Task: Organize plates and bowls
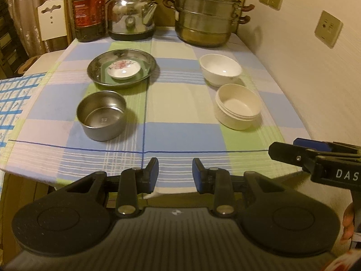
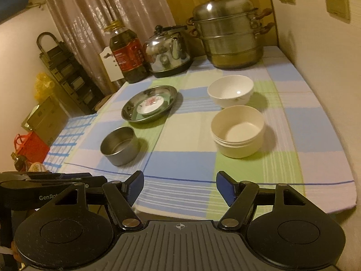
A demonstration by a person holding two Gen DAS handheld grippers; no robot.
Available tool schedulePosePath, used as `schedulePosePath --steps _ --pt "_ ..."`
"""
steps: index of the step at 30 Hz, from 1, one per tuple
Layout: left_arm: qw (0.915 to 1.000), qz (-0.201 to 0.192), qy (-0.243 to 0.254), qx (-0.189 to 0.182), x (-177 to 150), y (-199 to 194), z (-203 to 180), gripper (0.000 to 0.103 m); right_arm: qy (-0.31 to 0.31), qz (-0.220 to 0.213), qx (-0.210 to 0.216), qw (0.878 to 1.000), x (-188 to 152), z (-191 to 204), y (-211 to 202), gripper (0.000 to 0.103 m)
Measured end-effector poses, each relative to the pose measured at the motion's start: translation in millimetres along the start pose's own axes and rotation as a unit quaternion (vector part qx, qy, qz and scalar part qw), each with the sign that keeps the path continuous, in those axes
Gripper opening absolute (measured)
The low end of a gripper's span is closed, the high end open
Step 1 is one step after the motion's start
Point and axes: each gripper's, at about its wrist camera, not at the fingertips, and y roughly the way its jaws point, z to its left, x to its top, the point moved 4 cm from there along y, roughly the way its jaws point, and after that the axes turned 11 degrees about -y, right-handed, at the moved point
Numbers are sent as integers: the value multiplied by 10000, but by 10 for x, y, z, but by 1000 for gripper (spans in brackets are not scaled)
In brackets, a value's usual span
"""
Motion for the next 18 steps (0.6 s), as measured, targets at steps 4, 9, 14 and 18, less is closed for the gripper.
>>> schedulePosePath --steps 4,9,14,18 --pt "9998 10 147 -106 -12 0 -102 29 56 -1 -102 9999 -27 -64 -60 71" --pt "9995 28 262 -188 -30 14 -207 29 108 -22 -178 9998 -48 -131 -123 71" --pt "9991 74 338 -260 -64 25 -303 29 132 -1 -234 9996 -89 -202 -177 71" --pt "9986 99 414 -328 -62 52 -383 29 165 6 -308 9994 -118 -257 -217 71"
